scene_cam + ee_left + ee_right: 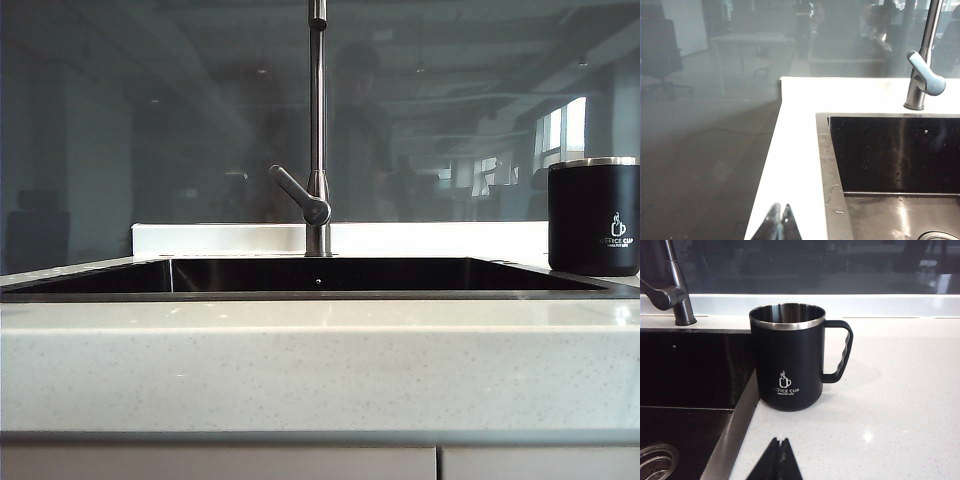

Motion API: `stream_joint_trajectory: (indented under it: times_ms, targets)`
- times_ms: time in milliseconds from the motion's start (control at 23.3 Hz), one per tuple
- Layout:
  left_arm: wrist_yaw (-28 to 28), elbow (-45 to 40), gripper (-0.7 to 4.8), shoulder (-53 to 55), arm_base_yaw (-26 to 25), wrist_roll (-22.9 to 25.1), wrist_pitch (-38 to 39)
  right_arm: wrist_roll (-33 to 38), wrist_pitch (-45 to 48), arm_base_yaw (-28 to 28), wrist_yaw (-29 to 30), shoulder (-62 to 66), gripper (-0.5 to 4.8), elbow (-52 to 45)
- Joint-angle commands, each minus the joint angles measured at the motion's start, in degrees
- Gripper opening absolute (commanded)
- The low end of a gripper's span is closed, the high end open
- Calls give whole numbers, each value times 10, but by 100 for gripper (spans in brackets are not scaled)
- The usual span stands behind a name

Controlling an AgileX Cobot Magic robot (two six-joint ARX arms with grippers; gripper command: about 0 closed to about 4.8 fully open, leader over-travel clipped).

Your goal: Pick up the mug next to the sink, go to the faucet to get some water, pour the water into the sink, and finally put the mug back to its place.

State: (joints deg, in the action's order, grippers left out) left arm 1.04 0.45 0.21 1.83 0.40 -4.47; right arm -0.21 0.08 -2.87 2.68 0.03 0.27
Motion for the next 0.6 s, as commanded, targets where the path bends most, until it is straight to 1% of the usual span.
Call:
stream_joint_trajectory:
  times_ms: [43,386,515,558,601]
  targets:
    - [-2,1,-5,0,0,2,-5,2,10,0,-1,-1,-5,-2]
    - [-2,1,-5,0,0,2,-7,2,12,0,0,-1,-5,-2]
    - [-2,1,-5,0,0,2,-8,8,19,0,26,-1,-5,-2]
    - [-2,1,-5,0,0,2,-7,19,32,0,29,-1,-6,-2]
    - [-3,1,-5,0,0,0,-7,64,82,0,24,0,-6,-2]
